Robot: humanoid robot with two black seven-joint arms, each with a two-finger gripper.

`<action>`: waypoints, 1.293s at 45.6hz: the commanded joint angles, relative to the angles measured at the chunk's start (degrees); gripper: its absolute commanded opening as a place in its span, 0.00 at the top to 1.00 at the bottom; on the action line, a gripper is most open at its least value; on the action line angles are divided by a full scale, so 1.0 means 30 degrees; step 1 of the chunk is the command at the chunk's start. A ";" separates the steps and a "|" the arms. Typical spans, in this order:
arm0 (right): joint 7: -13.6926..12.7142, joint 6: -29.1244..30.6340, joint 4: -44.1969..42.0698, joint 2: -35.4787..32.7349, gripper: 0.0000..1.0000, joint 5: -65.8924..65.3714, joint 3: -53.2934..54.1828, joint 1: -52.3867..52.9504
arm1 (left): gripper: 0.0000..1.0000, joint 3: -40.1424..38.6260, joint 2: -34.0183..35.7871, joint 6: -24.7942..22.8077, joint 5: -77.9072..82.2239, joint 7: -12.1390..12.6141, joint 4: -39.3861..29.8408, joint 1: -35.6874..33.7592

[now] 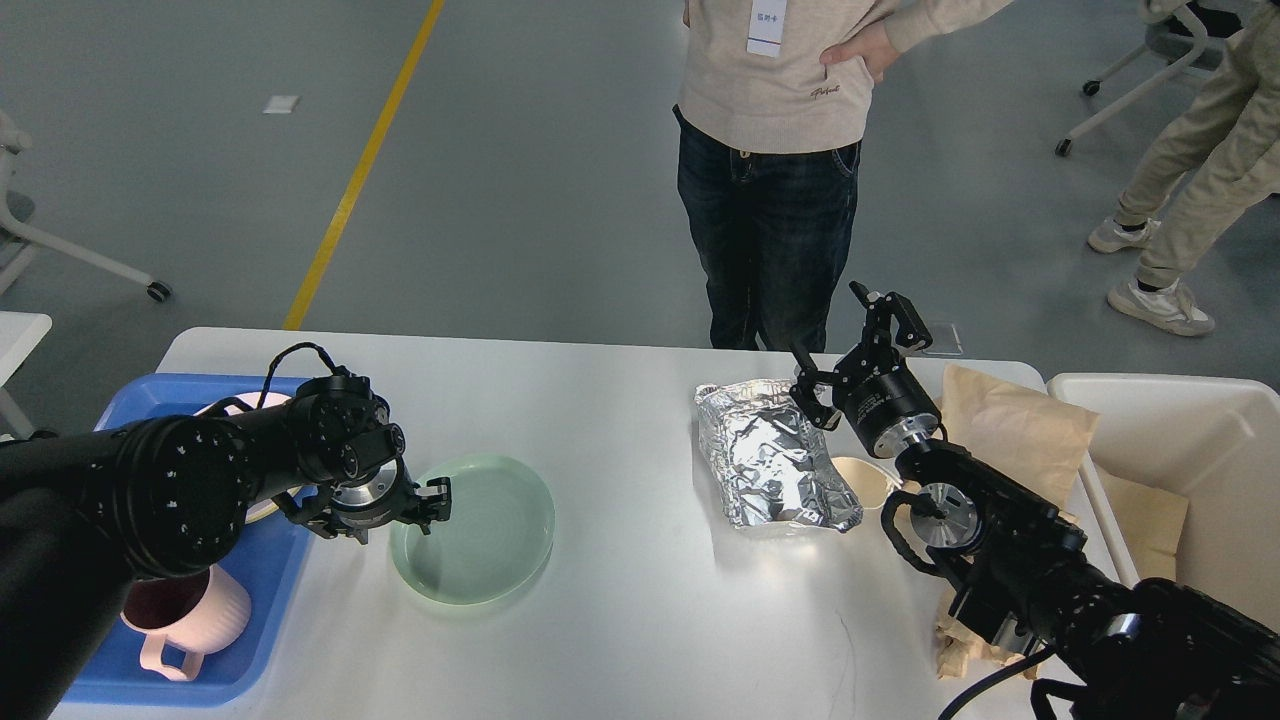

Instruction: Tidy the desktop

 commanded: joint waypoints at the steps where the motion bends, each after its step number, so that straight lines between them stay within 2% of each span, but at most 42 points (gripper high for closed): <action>1: 0.0000 0.0000 -0.0018 0.0000 0.00 0.0000 0.0000 0.0000 | 0.43 -0.0195 -0.0044 -0.0031 -0.0016 0.0061 -0.0003 0.0030; 4: 0.0000 0.0000 -0.0018 0.0000 0.00 0.0000 0.0000 0.0000 | 0.50 -0.0254 -0.0044 -0.0002 -0.0016 0.0061 -0.0003 0.0031; 25: 0.0000 0.0000 0.0011 0.0000 0.00 0.0000 0.0000 0.0000 | 0.53 -0.0401 -0.0102 0.0261 -0.0045 0.0002 -0.0003 0.0587; 29: 0.0000 0.0000 0.0011 0.0000 0.00 0.0000 0.0000 0.0000 | 0.66 -0.0401 -0.0073 0.0087 -0.0045 0.0090 -0.0003 0.0587; 36: 0.0000 0.0000 -0.0018 0.0000 0.00 0.0000 0.0000 0.0000 | 0.99 -0.0372 -0.0015 -0.0528 -0.0045 0.0207 -0.0062 0.0558; 43: 0.0000 0.0000 0.0011 0.0000 0.00 0.0000 0.0000 0.0000 | 1.00 -0.0372 0.0073 -0.1379 -0.0280 0.0178 -0.0091 0.0441; 59: 0.0000 0.0000 -0.0018 0.0000 0.00 0.0000 0.0000 0.0000 | 1.00 -0.1249 0.0278 -0.1496 -0.0309 0.0266 -0.0208 0.0149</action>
